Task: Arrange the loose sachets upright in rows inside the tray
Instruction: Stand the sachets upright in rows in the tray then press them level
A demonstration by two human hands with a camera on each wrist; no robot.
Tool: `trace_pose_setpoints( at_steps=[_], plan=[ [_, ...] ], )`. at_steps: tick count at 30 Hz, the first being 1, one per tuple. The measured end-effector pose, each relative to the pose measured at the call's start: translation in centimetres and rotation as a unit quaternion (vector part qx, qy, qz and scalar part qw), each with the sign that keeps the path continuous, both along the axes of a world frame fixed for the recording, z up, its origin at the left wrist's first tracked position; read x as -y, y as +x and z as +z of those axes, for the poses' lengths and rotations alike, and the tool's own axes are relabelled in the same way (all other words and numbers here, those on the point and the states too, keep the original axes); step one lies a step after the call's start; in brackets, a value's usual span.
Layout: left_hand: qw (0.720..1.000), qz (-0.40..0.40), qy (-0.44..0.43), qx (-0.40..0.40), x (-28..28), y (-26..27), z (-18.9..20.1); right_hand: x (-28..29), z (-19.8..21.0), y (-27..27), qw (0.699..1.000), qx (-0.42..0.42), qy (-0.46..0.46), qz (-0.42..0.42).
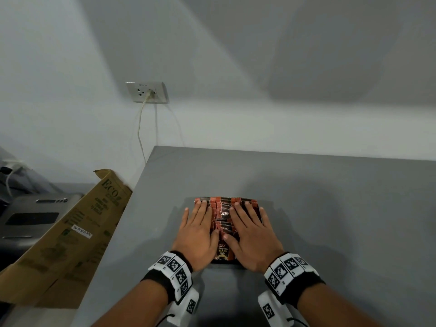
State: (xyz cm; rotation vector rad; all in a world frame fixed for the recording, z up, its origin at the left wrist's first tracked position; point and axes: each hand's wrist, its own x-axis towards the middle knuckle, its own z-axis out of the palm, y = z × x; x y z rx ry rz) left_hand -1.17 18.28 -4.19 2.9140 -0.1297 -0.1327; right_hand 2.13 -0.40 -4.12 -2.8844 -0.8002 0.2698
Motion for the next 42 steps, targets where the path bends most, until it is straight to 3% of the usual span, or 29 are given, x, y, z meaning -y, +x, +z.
trace_pose_setpoints(
  at_steps=[6,12,32,39,42],
  plan=[
    [0.999,-0.031,0.014,-0.026,-0.4,-1.3,-0.7,-0.4,0.0,-0.9,0.998,-0.019,-0.038,0.045],
    [0.999,-0.02,-0.007,-0.026,-0.7,-1.6,-0.9,-0.6,-0.2,-1.5,0.998,-0.004,-0.017,0.068],
    [1.0,-0.027,-0.001,0.013,-1.0,-1.4,-0.3,-0.6,-0.4,-1.7,0.998,0.046,0.012,0.044],
    [0.994,-0.016,-0.097,0.042,-1.8,-2.7,-0.4,1.0,0.2,-2.8,0.983,0.105,0.148,0.037],
    [0.992,-0.017,-0.117,0.052,-1.8,-2.8,-0.7,0.9,-0.3,-2.9,0.98,0.106,0.163,0.047]
  ],
)
